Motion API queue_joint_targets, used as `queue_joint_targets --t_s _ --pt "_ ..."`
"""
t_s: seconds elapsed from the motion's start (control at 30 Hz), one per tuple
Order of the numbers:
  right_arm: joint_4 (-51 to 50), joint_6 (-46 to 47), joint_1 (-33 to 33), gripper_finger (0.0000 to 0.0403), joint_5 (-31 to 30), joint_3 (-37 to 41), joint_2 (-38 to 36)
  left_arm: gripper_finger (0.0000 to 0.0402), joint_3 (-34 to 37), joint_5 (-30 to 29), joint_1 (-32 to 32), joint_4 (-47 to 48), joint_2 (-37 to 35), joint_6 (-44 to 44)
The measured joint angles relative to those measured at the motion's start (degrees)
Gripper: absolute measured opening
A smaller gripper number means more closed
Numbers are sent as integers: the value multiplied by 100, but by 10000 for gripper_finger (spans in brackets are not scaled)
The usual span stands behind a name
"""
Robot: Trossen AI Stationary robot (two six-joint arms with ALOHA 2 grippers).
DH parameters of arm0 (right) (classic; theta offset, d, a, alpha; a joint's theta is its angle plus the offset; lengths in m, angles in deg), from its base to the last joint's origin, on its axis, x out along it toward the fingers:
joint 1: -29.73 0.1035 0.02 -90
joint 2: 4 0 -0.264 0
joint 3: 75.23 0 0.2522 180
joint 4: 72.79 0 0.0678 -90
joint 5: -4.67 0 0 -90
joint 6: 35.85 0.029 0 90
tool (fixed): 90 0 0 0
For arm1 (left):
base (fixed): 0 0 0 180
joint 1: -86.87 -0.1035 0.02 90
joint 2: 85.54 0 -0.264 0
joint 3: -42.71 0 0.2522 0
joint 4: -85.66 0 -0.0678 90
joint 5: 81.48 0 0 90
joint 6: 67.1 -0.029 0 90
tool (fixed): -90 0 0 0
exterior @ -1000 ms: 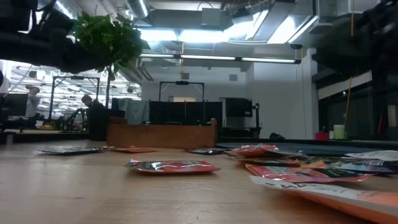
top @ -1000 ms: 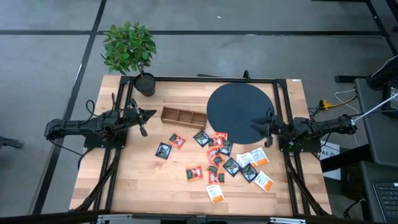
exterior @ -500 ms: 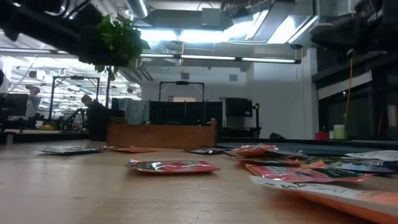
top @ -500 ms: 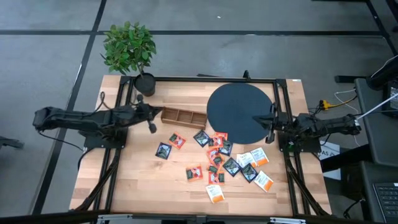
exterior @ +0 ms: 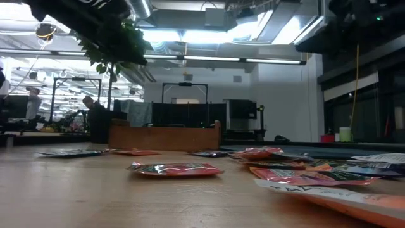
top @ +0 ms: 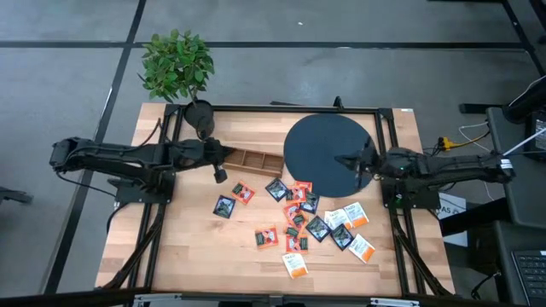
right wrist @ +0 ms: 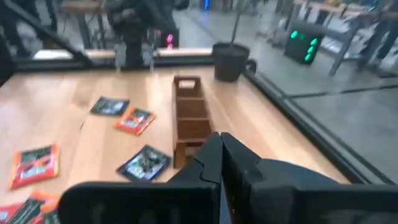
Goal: Pick & Place Tea
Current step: Put the dark blue tea bag into the left section of the wooden organizer
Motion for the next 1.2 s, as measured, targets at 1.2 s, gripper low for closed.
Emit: queue_joint_targets --t_s 1.2 --pt "-1801 1346 -104 86 1961 -1488 3215 2 -1040 532 1285 -1536 3568 465"
